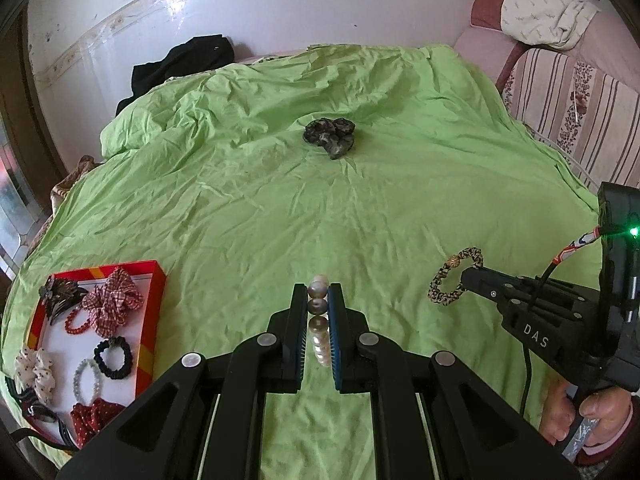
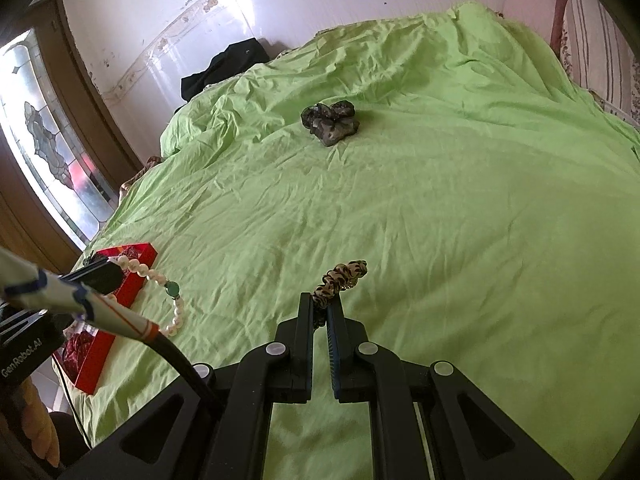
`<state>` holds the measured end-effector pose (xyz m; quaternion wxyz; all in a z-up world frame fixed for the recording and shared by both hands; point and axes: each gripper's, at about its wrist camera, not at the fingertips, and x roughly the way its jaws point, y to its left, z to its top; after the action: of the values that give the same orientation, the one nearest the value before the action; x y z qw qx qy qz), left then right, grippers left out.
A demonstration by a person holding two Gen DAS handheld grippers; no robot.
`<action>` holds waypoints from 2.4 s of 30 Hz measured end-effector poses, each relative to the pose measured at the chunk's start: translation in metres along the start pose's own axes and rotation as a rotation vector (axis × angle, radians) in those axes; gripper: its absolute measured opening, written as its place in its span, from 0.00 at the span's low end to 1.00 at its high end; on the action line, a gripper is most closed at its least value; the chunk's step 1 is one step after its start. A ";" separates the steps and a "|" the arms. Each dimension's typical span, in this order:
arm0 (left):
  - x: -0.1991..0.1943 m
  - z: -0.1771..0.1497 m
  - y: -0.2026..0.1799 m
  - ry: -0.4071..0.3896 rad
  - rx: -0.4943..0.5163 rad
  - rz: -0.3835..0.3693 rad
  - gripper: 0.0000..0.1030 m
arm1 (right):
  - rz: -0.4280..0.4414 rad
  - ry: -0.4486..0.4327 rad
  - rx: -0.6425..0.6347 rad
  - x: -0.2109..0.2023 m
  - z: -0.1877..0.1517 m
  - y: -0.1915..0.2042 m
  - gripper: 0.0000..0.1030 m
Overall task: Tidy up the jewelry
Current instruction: 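Lift pearl bracelet with left tool while right tool lifts leopard-print bracelet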
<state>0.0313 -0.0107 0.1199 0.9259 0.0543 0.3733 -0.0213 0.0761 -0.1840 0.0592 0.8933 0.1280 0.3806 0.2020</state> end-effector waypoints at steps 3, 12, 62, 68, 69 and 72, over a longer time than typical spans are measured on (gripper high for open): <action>-0.005 -0.003 0.003 -0.009 -0.005 0.003 0.09 | -0.012 -0.002 -0.007 0.000 -0.001 0.003 0.07; -0.025 -0.010 0.013 -0.050 -0.027 0.014 0.09 | -0.022 -0.005 -0.039 -0.004 -0.010 0.015 0.07; -0.069 -0.057 0.057 -0.140 -0.130 -0.026 0.09 | -0.050 -0.113 -0.193 -0.041 -0.033 0.078 0.07; -0.066 -0.059 0.057 -0.132 -0.135 -0.033 0.09 | -0.034 -0.125 -0.215 -0.047 -0.035 0.089 0.07; -0.066 -0.059 0.057 -0.132 -0.135 -0.033 0.09 | -0.038 -0.130 -0.227 -0.048 -0.036 0.091 0.07; -0.067 -0.059 0.056 -0.134 -0.134 -0.032 0.09 | -0.042 -0.143 -0.251 -0.051 -0.038 0.098 0.07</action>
<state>-0.0532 0.0522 0.1283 0.9498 -0.0154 0.3120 -0.0147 -0.0092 -0.1180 0.1025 0.9312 0.0212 0.2903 0.2196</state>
